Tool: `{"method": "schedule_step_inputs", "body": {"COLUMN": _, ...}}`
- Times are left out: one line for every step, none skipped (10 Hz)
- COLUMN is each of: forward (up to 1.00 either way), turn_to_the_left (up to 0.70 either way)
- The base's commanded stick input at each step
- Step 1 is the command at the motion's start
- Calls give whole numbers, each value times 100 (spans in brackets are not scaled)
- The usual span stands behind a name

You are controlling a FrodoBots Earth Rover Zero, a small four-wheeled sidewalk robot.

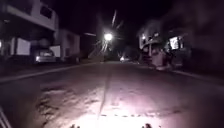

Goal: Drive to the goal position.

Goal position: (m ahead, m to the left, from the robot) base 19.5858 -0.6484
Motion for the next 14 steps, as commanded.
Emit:
{"method": "schedule_step_inputs", "body": {"forward": 85, "turn_to_the_left": 0}}
{"method": "schedule_step_inputs", "body": {"forward": 85, "turn_to_the_left": 0}}
{"method": "schedule_step_inputs", "body": {"forward": 85, "turn_to_the_left": 0}}
{"method": "schedule_step_inputs", "body": {"forward": 85, "turn_to_the_left": 0}}
{"method": "schedule_step_inputs", "body": {"forward": 85, "turn_to_the_left": -3}}
{"method": "schedule_step_inputs", "body": {"forward": 85, "turn_to_the_left": -24}}
{"method": "schedule_step_inputs", "body": {"forward": 85, "turn_to_the_left": -22}}
{"method": "schedule_step_inputs", "body": {"forward": 85, "turn_to_the_left": 0}}
{"method": "schedule_step_inputs", "body": {"forward": 85, "turn_to_the_left": 0}}
{"method": "schedule_step_inputs", "body": {"forward": 85, "turn_to_the_left": 0}}
{"method": "schedule_step_inputs", "body": {"forward": 85, "turn_to_the_left": 0}}
{"method": "schedule_step_inputs", "body": {"forward": 85, "turn_to_the_left": 0}}
{"method": "schedule_step_inputs", "body": {"forward": 85, "turn_to_the_left": 0}}
{"method": "schedule_step_inputs", "body": {"forward": 85, "turn_to_the_left": 0}}
